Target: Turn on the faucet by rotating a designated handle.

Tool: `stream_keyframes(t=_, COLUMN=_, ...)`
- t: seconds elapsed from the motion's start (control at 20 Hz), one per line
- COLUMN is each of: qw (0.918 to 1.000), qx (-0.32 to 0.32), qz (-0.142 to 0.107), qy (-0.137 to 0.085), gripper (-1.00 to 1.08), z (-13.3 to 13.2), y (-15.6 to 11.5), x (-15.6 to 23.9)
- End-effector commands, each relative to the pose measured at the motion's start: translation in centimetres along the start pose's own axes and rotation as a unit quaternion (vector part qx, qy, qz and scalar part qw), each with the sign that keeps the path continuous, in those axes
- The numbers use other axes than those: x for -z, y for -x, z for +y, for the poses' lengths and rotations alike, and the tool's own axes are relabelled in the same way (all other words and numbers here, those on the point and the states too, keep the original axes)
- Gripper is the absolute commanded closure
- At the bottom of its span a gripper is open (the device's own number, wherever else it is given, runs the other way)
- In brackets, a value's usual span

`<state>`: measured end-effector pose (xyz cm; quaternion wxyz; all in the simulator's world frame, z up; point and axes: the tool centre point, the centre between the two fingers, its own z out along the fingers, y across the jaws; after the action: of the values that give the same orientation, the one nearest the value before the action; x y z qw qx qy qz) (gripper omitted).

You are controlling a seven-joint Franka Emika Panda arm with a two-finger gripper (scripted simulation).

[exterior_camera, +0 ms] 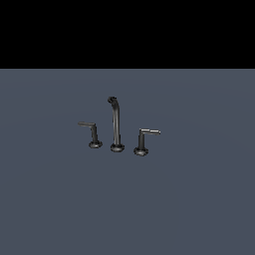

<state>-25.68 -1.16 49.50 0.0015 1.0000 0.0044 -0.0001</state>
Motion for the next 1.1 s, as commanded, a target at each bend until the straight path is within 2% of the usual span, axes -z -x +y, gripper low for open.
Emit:
stream_keyframes(t=0.0, qw=1.0, qx=0.0, qz=0.0, qy=0.0, gripper=1.08, z=0.0, y=0.0, x=0.0)
stream_keyframes(t=0.35, qw=0.9999, qx=-0.015, qz=0.0, qy=0.0, gripper=1.08, z=-0.3, y=-0.4, x=-0.7)
stream_keyframes(t=0.65, qw=0.9986, qx=-0.053, qz=0.0, qy=0.0, gripper=1.08, z=-1.0, y=-1.5, x=-2.4)
stream_keyframes(t=1.05, qw=0.9905, qx=-0.138, qz=0.0, qy=-0.001, gripper=1.08, z=-2.3, y=-4.3, x=-6.2)
